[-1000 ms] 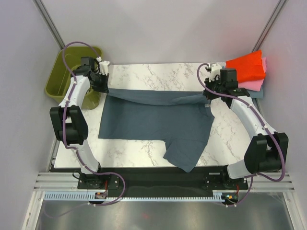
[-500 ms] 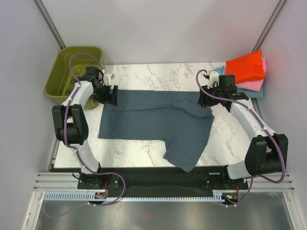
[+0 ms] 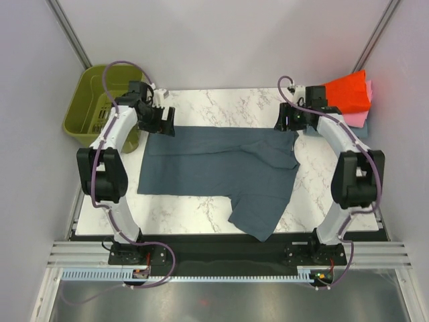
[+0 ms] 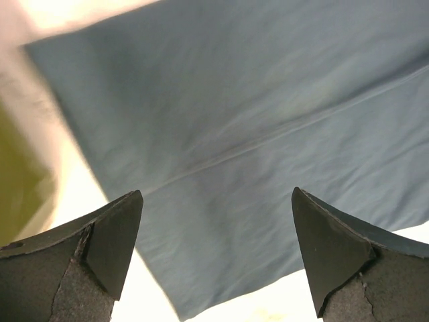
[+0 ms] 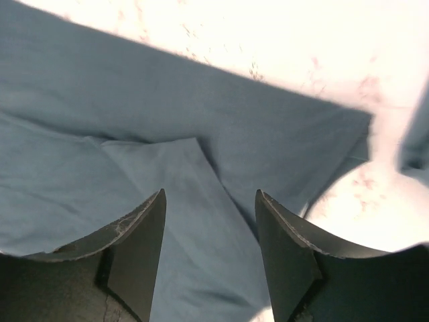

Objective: Fold and stack the t-shirts
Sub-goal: Fold the tshirt

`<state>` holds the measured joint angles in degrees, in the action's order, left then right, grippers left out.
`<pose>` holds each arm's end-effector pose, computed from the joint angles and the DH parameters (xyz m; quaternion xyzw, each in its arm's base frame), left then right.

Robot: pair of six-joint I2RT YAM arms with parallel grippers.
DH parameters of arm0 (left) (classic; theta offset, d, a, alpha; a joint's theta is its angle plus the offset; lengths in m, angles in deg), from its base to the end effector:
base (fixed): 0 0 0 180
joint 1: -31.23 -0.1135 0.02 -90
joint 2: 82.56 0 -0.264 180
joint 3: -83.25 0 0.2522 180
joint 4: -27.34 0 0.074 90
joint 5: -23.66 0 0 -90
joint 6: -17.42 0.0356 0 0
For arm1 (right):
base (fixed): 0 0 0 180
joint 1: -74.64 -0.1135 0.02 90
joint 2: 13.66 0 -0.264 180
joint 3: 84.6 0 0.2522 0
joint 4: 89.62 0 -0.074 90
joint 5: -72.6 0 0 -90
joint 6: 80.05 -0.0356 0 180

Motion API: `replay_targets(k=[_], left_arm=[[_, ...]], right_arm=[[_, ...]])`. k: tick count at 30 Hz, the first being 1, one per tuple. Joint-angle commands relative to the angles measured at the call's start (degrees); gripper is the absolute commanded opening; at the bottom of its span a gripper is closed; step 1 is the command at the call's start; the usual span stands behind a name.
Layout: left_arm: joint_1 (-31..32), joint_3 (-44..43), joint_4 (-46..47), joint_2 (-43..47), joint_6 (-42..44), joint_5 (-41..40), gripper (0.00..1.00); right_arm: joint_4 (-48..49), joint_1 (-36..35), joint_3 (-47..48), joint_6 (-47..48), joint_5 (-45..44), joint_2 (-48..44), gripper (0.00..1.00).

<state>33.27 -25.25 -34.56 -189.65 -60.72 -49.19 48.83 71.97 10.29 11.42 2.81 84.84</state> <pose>0.4023 -0.0248 0.2780 0.1534 0.9446 -0.1221 0.2633 0.3855 0.0303 0.2826 -0.0997 0.9071 0.1661 0.3738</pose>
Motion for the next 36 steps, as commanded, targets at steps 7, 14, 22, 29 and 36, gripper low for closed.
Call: replay_targets(k=[7,14,22,29,36], left_arm=[[6.5,-5.7,1.1,-9.2,-7.9,-2.4,0.99],[10.3,-2.2,0.8,-11.3,-8.4,-2.2,0.85],[11.5,2.3,0.3,-11.0,-8.6,-1.4,0.95],[11.5,6.6,0.5,-10.0,-9.5,0.8,0.99],[11.5,8.0,1.0,-9.8,-10.0,0.6,0.99]], right_arm=[[-4.7,1.0,13.6,-1.9,15.6,19.6,0.62],[-5.9,1.0,17.0,-2.3,17.5,25.3,0.59],[-6.2,0.3,17.1,-2.2,17.1,28.9,0.59],[-6.8,-0.7,17.6,-1.9,17.0,30.0,0.52],[-7.6,-2.5,16.1,-0.2,17.3,28.4,0.43]])
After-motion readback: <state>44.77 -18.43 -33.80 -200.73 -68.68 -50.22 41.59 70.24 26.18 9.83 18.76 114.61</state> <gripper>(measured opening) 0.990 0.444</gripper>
